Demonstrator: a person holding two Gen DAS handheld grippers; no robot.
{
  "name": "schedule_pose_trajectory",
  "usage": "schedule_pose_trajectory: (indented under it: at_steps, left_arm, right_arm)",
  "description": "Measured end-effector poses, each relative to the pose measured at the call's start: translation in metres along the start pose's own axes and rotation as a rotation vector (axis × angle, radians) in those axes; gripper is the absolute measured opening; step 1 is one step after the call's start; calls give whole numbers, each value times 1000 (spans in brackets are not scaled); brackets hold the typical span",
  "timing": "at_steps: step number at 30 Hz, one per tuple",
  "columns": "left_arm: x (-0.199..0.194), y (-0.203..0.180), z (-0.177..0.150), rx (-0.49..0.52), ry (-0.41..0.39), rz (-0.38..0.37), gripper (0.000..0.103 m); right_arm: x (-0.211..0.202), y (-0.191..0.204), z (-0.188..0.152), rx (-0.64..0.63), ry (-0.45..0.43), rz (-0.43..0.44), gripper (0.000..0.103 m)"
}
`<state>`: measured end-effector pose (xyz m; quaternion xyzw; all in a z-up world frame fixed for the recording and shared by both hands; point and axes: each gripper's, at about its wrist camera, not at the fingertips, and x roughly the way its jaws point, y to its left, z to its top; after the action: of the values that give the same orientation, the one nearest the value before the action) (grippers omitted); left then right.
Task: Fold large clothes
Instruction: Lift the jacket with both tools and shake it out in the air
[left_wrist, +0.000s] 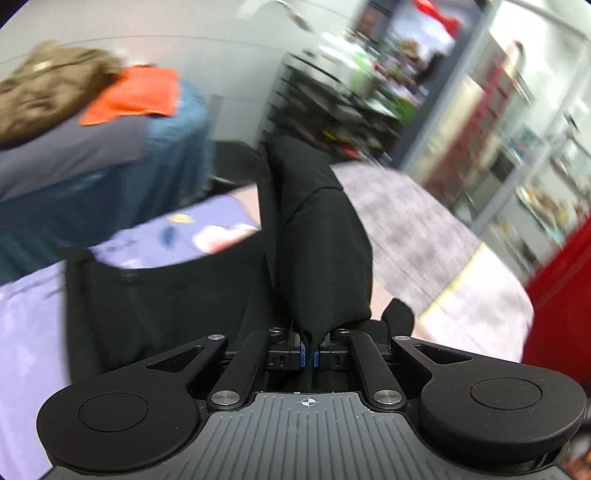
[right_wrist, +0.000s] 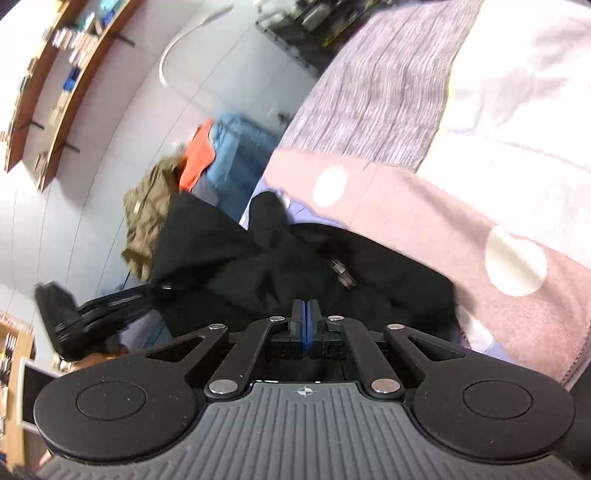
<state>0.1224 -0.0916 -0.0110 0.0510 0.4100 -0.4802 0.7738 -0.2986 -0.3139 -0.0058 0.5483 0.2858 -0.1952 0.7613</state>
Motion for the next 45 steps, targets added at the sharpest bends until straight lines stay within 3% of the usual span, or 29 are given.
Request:
schedule_pose_trajectory:
  at_steps: [2, 3, 5, 8, 14, 16, 17, 18, 20, 21, 24, 29, 31, 33, 36, 41, 45]
  left_arm:
    - [-19, 19, -4, -43, -36, 70, 38]
    - [-30, 30, -8, -67, -56, 108, 37]
    - [-49, 49, -17, -106, -77, 183, 36]
    - [-62, 74, -31, -146, -71, 285, 34]
    - [-59, 87, -40, -198, -49, 321, 33]
    - [-59, 88, -38, -202, -53, 318, 39]
    - [-58, 90, -38, -213, -54, 312, 44]
    - [-58, 92, -39, -226, -55, 307, 59]
    - [-53, 94, -41, -235, -55, 322, 102]
    - [-48, 97, -42, -239, -38, 338, 103]
    - [-36, 104, -44, -240, -10, 345, 103]
    - [-5, 117, -43, -253, 27, 326, 103]
    - [2, 117, -42, -244, 28, 314, 103]
    - [4, 116, -42, -255, 35, 271, 68]
    - [-6, 110, -41, -240, 15, 235, 46]
    - [-67, 93, -36, -268, -127, 160, 42]
    - [-133, 55, -26, -177, -271, 139, 42]
  right_arm:
    - [9, -10, -10, 0, 42, -47, 89]
    - [16, -17, -19, 3, 74, -95, 92]
    - [36, -27, -36, 0, 143, -129, 77]
    - [68, -43, -63, 71, 239, -175, 78]
    - [133, -44, -83, 321, 316, 13, 87]
    - [159, -33, -80, 340, 323, 48, 88]
    - [167, -20, -77, 337, 318, 60, 90]
    - [176, -12, -72, 327, 314, 75, 92]
    - [197, -3, -66, 307, 319, 59, 97]
    - [209, -1, -66, 300, 328, 8, 96]
    - [221, 1, -76, 250, 376, -8, 90]
    - [219, 19, -84, 71, 372, -16, 22]
    - [214, 27, -88, 0, 364, -35, 15]
    - [205, 37, -91, -71, 347, -58, 13]
    - [188, 57, -90, -161, 301, -78, 11]
    - [151, 93, -79, -368, 153, -91, 9]
    - [97, 122, -40, -433, -36, 9, 8]
